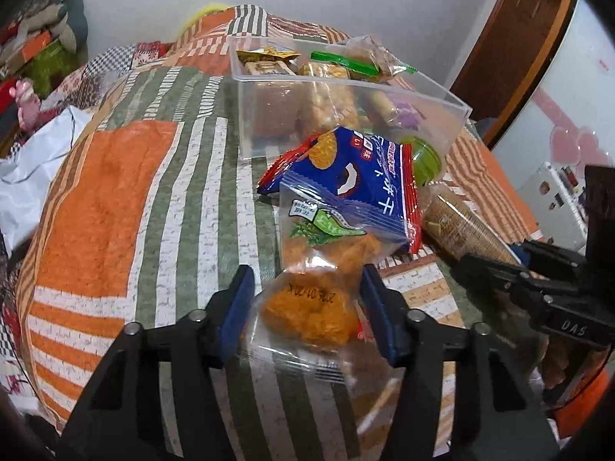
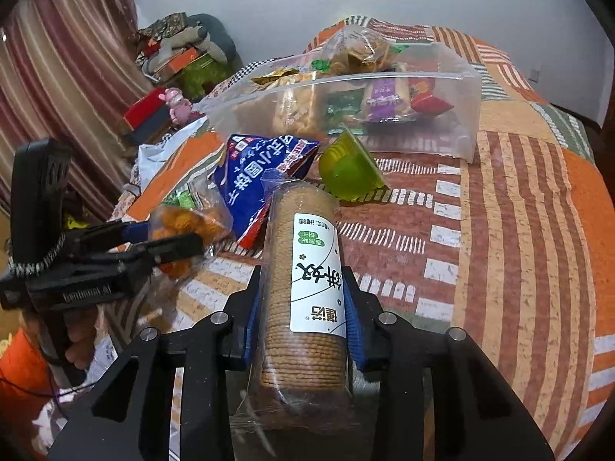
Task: Organize snacks
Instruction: 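Grasp the orange fried-snack bag with the left gripper while the right grasps a cracker roll, then lower the fried-snack bag and cracker roll into the clear box and open both grippers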
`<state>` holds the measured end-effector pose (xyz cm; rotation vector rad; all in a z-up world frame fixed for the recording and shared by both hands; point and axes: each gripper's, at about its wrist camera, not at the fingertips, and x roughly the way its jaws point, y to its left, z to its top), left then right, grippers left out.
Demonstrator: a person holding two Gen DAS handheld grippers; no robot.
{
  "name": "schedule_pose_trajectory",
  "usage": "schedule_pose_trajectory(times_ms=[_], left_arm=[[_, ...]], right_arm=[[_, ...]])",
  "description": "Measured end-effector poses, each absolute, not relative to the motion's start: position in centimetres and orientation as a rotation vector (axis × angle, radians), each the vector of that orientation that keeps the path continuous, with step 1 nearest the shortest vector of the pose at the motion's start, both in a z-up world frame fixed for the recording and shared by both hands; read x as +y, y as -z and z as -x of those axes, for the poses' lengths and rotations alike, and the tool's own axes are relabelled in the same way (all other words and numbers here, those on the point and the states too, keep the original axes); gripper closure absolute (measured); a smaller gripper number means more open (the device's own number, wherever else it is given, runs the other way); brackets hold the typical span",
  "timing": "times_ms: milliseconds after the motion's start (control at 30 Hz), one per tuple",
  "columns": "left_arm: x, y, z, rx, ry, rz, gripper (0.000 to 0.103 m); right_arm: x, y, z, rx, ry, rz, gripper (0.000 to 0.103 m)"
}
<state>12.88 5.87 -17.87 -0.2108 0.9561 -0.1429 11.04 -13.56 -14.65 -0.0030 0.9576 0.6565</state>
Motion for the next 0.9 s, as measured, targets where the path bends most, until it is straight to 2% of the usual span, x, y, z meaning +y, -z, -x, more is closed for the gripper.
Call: schedule_pose_trajectory(times_ms=[433, 900], left_arm=[[6.4, 14.1, -10.9, 0.864, 0.111, 0.169, 0.053], [5.7, 9.7, -13.6, 0.746, 0.134, 0.16, 0.054]], right_arm=[[-14.0, 11.7, -10.6, 0.87, -0.644, 0.005, 0.07], [-14.8, 8.0, -13.1, 0.742, -0.59, -0.047, 0.07]])
